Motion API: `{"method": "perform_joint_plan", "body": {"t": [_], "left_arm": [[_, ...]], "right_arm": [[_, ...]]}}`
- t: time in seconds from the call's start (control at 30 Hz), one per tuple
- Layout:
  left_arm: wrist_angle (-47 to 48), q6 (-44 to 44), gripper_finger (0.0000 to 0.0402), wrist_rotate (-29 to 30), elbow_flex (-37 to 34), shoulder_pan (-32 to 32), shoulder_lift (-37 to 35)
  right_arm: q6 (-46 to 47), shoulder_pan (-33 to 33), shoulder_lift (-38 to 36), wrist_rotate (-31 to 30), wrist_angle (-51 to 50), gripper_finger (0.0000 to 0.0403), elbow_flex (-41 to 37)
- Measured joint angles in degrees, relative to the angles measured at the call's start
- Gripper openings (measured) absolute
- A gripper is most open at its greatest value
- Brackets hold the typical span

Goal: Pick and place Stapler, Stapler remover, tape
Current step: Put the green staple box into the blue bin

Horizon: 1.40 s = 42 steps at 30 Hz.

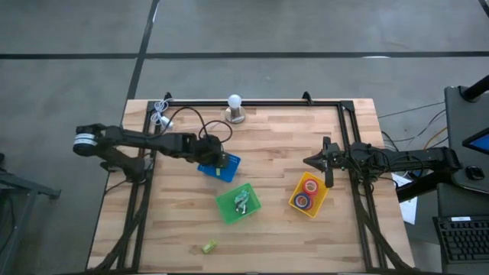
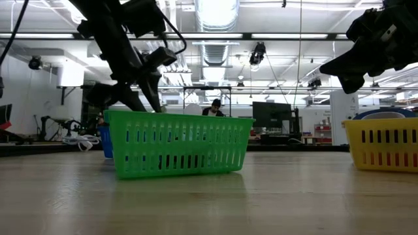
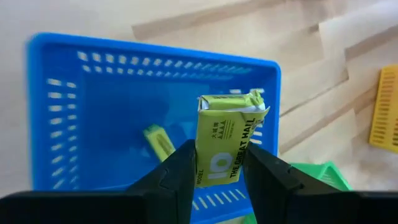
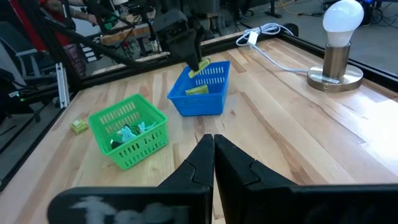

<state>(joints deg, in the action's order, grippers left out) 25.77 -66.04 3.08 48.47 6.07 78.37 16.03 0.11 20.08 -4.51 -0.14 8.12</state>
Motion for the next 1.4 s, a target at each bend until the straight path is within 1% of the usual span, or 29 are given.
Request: {"method": "perform_joint_plan", "body": {"t": [0.07, 0.23, 0.3, 0.4, 0.57, 0.67, 0.77, 0.87, 0.93, 1.03, 1.17, 1.27, 1.4], "left_arm": [[-1.4, -0.4, 0.0124, -1.0, 0.0, 0.0, 1.0], [-3.4, -0.7, 0.0125, -1.1, 0.0, 0.0, 2.3], [-3.4, -0.7, 0.0132, -1.1, 0.0, 0.0, 2.3], [-3.5, -0.8, 0.0158, -1.1, 0.0, 0.1, 2.0], [-3.7, -0.7, 0.0221, -1.1, 0.0, 0.1, 0.7], [-5.7, -0.6, 0.0249, -1.3, 0.0, 0.1, -0.9], [-6.9, -0.2, 0.0262, -4.1, 0.2, -0.1, -3.1], [-7.1, 1.4, 0.0262, -7.9, 1.0, -1.2, -5.2], [-6.9, 3.5, 0.026, -9.8, 1.3, -3.0, -6.5], [-5.1, 4.8, 0.0259, -10.9, 1.6, -6.7, -8.1], [-4.7, 4.6, 0.0259, -10.9, 2.1, -12.9, -9.2], [-4.8, 7.4, 0.0259, -10.6, 3.2, -18.7, -9.2], [-4.6, 5.7, 0.0259, -5.7, 3.8, -26.1, -8.7]], "right_arm": [[0.0, 0.0, 0.0, 0.0, 0.0, 0.0009, 0.0], [0.0, 0.0, 0.0, 0.0, 0.0, 0.0009, 0.0], [0.0, 0.0, 0.0, 0.0, 0.0, 0.0009, 0.0], [0.0, 0.0, 0.0, 0.0, 0.0, 0.0009, 0.0], [0.0, 0.0, 0.0, 0.0, 0.0, 0.0009, 0.0], [0.0, 0.0, 0.0, 0.0, 0.0, 0.0009, 0.0], [0.0, 0.0, 0.0, 0.0, 0.0, 0.0009, 0.0], [0.0, 0.0, 0.0, 0.0, 0.0, 0.0009, 0.0], [0.0, 0.0, 0.0, 0.0, 0.0, 0.0009, 0.0], [0.0, 0.0, 0.0, 0.0, 0.0, 0.0009, 0.0], [0.0, 0.0, 0.0, 0.0, 0.0, 0.0009, 0.0], [0.0, 0.0, 0.0, 0.0, 0.0, 0.0009, 0.0], [0.0, 0.0, 0.0, 0.0, 0.0, 0.0009, 0.0]]}}
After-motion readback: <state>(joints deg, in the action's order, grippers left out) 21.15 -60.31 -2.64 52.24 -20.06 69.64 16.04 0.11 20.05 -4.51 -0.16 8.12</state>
